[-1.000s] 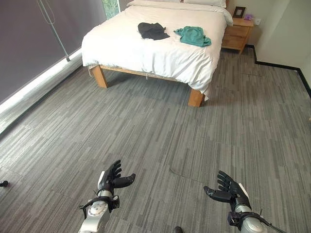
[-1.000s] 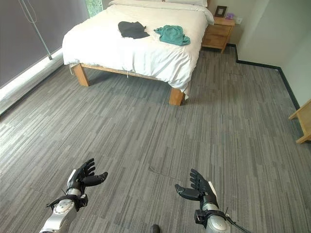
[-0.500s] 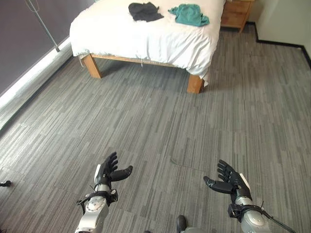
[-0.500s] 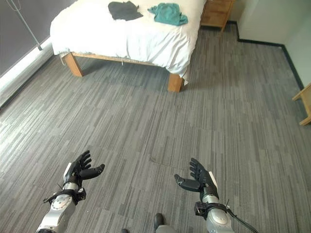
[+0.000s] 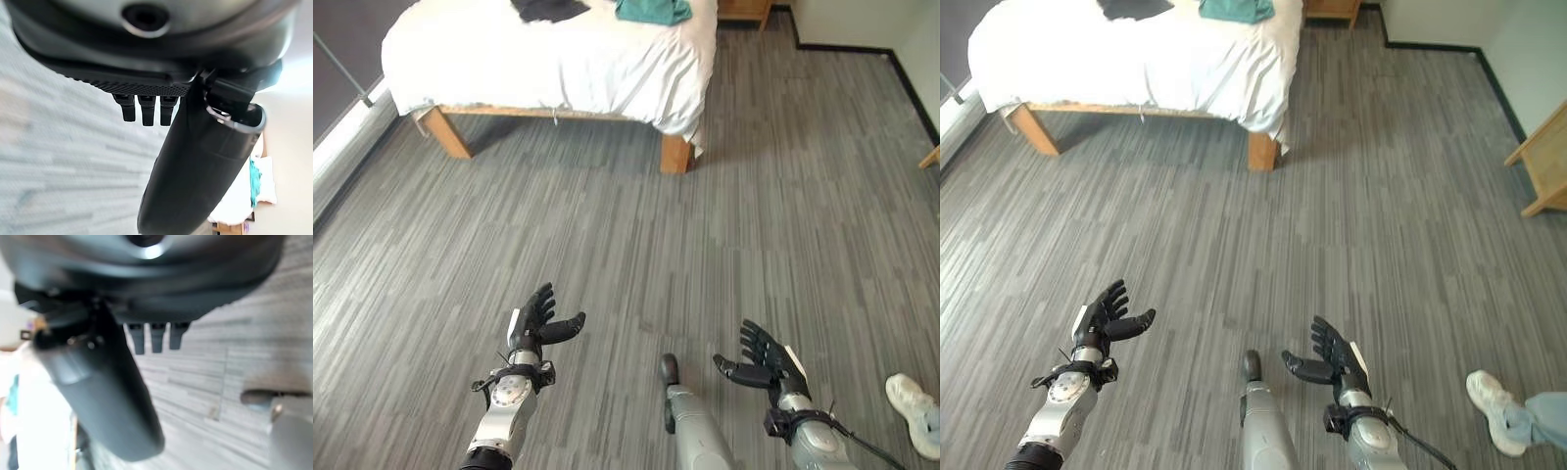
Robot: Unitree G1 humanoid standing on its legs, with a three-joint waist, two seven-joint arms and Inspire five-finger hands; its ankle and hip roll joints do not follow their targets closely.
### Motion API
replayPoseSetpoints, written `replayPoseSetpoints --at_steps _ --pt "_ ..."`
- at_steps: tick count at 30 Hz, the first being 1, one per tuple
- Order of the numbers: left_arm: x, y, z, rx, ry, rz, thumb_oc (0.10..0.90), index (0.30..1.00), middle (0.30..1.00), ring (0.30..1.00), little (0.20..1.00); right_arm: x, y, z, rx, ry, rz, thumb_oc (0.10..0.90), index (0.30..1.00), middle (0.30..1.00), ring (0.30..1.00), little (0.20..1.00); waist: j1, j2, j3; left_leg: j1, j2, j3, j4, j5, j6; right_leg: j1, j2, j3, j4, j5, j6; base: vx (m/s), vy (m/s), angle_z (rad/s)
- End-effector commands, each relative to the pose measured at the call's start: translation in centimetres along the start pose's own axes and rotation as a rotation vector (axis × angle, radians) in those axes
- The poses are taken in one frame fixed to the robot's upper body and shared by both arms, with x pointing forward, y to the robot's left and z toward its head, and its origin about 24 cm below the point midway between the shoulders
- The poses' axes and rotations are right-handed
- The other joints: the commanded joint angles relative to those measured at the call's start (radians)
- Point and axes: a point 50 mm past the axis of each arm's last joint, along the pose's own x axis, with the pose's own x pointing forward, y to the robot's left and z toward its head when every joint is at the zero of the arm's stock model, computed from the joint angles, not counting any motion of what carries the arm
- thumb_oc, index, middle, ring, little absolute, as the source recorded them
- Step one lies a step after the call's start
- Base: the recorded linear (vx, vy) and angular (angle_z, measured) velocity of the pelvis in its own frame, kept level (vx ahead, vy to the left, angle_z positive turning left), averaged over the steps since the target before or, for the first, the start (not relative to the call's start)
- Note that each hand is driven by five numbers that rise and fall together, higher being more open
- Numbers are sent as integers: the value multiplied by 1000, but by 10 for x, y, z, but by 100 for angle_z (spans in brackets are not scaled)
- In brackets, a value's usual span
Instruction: Pick up bed clothes into laundry basket.
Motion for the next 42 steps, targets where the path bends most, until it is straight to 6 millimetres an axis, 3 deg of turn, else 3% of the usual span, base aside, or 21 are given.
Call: replayPoseSetpoints --at_steps 1,5,7,8,9,12,16,17,19,20,22,23,24,26,28,29,30,31,36,39,42 --pt "11 -8 56 -121 -249 -61 800 900 900 900 900 11 -8 68 2 -297 13 800 900 900 900 900 43 -82 -51 -177 27 38 459 397 -21 271 21 69 -219 4 -30 483 -587 16" --pt "14 -18 56 -70 -237 -94 800 900 900 900 900 17 -15 85 -54 -339 -25 800 900 900 900 900 105 -94 -24 -335 12 48 420 332 -5 378 35 99 -257 -31 -41 429 -284 -47" --pt "11 -21 51 -66 -226 -123 800 900 900 900 900 19 -8 97 -61 -387 15 800 900 900 900 900 142 -74 -32 -390 18 68 145 349 8 462 57 118 -289 -60 -31 653 -129 -23" --pt "11 -21 51 -66 -225 -123 800 900 900 900 900 19 -8 97 -61 -386 15 800 900 900 900 900 144 -77 -31 -384 15 71 141 349 8 466 54 119 -291 -61 -30 889 -53 -42" --pt "9 -20 47 -35 -218 -126 800 900 900 900 900 19 -2 97 -83 -393 43 800 900 900 900 900 173 -44 -43 -389 -11 64 -207 399 8 531 92 137 -306 -109 -17 519 -7 -57" --pt "10 -21 45 -28 -207 -134 800 900 900 900 900 20 1 97 -99 -389 63 800 900 900 900 900 184 -37 -56 -372 -29 52 -363 406 23 587 112 157 -306 -140 -15 569 -61 -49" --pt "7 -10 41 -21 -198 -96 800 900 900 900 900 21 9 99 -120 -383 106 800 900 900 900 900 204 -43 -119 -364 -16 154 -396 424 45 690 90 182 -271 -201 14 700 -91 -44" --pt "2 -7 37 -15 -188 -93 800 900 900 900 900 20 14 98 -125 -386 126 800 900 900 900 900 217 -42 -132 -357 -30 159 -378 425 65 691 70 183 -222 -195 30 689 -10 -69" --pt "-1 -9 32 -1 -167 -115 800 900 900 900 900 20 16 90 -131 -360 127 800 900 900 900 900 254 -74 -148 -344 -80 185 -331 382 113 597 -10 154 109 70 147 550 -1 -75" --pt "0 -10 34 -5 -169 -124 800 900 900 900 900 20 18 88 -127 -352 128 800 900 900 900 900 249 -63 -129 -303 -83 183 -329 359 128 519 -7 160 254 148 171 477 -3 -83" --pt "1 -16 38 -10 -182 -163 800 900 900 900 900 19 21 84 -76 -349 126 800 900 900 900 900 213 -32 -87 -220 -79 161 -334 317 148 380 46 175 436 162 168 483 9 -48" --pt "2 -17 39 -4 -184 -179 800 900 900 900 900 18 20 81 -86 -343 119 800 900 900 900 900 199 -25 -80 -195 -90 149 -323 290 158 350 34 162 469 149 159 625 23 49" --pt "2 -22 43 21 -198 -210 800 900 900 900 900 13 16 79 -89 -343 99 800 900 900 900 900 164 -4 -60 -132 -105 122 -325 253 169 239 -22 141 498 111 114 630 3 99" --pt "5 -35 49 24 -214 -267 800 900 900 900 900 6 6 71 -54 -326 62 800 900 900 900 900 114 14 -47 -92 -117 70 -304 210 159 163 -58 130 371 65 78 646 -131 122" --pt "6 -44 47 25 -205 -305 800 900 900 900 900 3 2 65 -18 -311 47 800 900 900 900 900 69 -1 -50 -67 -134 25 -297 182 142 167 -10 210 230 43 88 398 -185 142" --pt "6 -44 47 25 -204 -305 800 900 900 900 900 2 2 65 -18 -311 47 800 900 900 900 900 66 1 -46 -62 -132 22 -297 180 142 177 -10 205 224 42 88 365 -233 157" --pt "7 -51 46 41 -200 -332 800 900 900 900 900 0 1 61 42 -303 45 800 900 900 900 900 35 -21 -63 -43 -144 -29 -296 154 121 213 31 332 -2 16 110 348 -247 162" --pt "9 -55 46 46 -198 -346 800 900 900 900 900 0 1 61 61 -308 53 800 900 900 900 900 30 -27 -69 -38 -145 -49 -293 145 118 246 43 366 -80 5 117 340 -249 116" --pt "0 -75 36 61 -158 -532 800 900 900 900 900 -6 -9 61 87 -316 56 800 900 900 900 900 53 -54 -86 -83 -151 -156 -253 169 109 326 69 412 -206 -7 95 104 -249 78" --pt "-11 -72 33 -33 -132 -609 800 900 900 900 900 -7 -17 73 124 -369 56 800 900 900 900 900 64 -47 -81 -121 -161 -220 -276 197 100 334 68 386 -238 8 88 5 -145 68" --pt "-22 -63 25 -92 -80 -684 800 900 900 900 900 -8 -21 81 103 -399 56 800 900 900 900 900 62 -32 -81 -127 -155 -218 -318 190 107 316 72 390 -244 5 81 11 -87 30"
